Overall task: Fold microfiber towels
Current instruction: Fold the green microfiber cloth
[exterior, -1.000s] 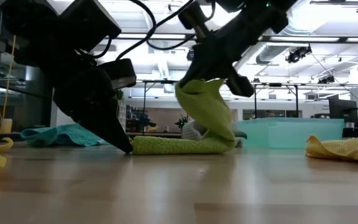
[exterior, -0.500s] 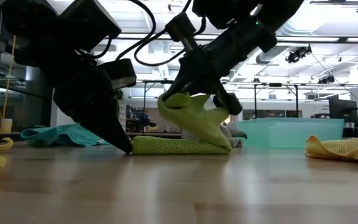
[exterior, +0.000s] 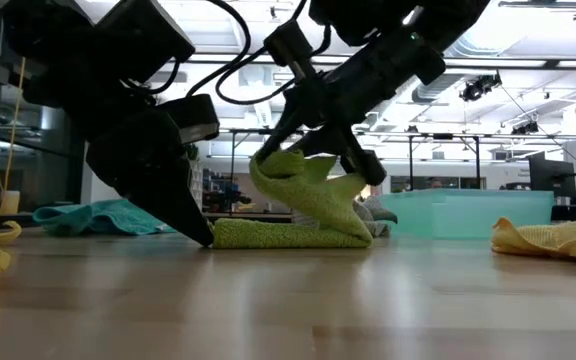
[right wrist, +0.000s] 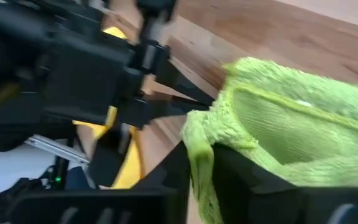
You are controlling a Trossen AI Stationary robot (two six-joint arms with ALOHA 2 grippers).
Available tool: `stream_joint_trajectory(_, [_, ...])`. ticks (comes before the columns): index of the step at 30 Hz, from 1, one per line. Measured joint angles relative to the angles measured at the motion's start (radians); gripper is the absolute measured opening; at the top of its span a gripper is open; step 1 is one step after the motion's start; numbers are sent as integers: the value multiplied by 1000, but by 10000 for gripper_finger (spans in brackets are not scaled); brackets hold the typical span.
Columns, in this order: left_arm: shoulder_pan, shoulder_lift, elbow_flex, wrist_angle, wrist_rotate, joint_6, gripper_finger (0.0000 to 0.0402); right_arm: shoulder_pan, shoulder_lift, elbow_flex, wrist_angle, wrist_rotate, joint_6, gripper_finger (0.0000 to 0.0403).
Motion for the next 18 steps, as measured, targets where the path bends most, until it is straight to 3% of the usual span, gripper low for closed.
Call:
stream_joint_trajectory(6, [0, 0, 0, 0, 0, 0, 0, -5, -3, 0, 91, -2, -69, 149])
stream_joint_trajectory(9, [0, 0, 0, 0, 0, -1, 0, -18, -21, 0, 100, -54, -143, 183])
stream_joint_trajectory(13, [0, 0, 0, 0, 0, -3, 0, -39, -89, 0, 8, -100, -259, 196])
stream_joint_trajectory(18, [0, 0, 0, 0, 0, -3, 0, -47, -227, 0, -249, -29, -447, 197])
